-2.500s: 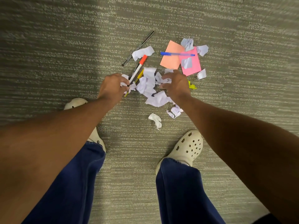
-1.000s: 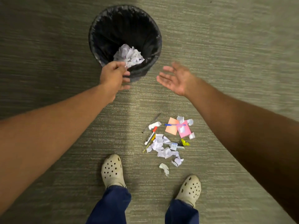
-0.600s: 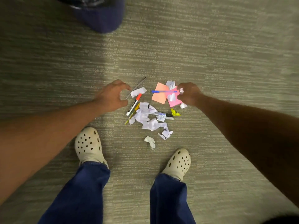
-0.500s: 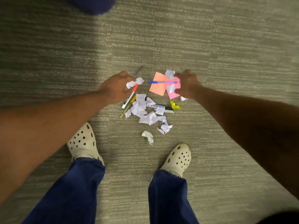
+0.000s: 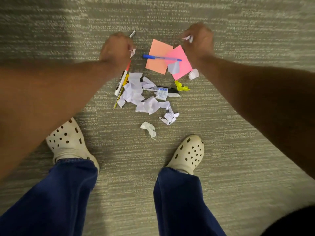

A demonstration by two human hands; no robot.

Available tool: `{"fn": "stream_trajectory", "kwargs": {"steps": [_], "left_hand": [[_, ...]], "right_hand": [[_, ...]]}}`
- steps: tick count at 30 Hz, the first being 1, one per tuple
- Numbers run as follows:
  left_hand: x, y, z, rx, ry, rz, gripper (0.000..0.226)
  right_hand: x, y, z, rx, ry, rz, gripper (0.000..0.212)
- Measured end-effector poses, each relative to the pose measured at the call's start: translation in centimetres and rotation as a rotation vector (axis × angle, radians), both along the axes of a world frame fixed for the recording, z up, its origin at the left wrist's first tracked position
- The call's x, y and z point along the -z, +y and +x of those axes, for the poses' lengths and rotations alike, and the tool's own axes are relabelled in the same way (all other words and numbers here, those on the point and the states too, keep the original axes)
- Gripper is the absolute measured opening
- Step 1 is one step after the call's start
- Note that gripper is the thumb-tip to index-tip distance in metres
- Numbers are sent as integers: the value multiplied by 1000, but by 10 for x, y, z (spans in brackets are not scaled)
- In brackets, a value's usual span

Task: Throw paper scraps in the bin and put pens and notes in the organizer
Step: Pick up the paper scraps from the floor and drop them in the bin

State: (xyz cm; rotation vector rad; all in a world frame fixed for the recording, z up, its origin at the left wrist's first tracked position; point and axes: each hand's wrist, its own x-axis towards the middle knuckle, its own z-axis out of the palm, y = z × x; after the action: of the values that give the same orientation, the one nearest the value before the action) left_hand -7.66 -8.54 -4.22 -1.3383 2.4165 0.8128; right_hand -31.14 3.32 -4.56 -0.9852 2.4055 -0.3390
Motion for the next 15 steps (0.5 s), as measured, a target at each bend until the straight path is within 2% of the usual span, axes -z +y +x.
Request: {"fn": "stream_trajectory", "kwargs": {"steps": [4,8,10,12,13,15], "left_hand": [[-19,8,7,0,161,-96,21],[-23,42,21,183,353,-95,12],[-18,61,31,253,364,-73,8],[-9,78,42,321,326,-76,11],[-3,84,47,373,284,-86,17],[5,93,54,495,127,-97,34]], "right_hand": [[-9,28,-26,141,1,6,29],[-2,42,-24,32,-99,121,36],[1,41,-11,-89,-112,234,60],[4,38,6,-201,-40,337,94],[5,37,14,-246,9,367,108],[10,38,29,-280,58,396,120]]}}
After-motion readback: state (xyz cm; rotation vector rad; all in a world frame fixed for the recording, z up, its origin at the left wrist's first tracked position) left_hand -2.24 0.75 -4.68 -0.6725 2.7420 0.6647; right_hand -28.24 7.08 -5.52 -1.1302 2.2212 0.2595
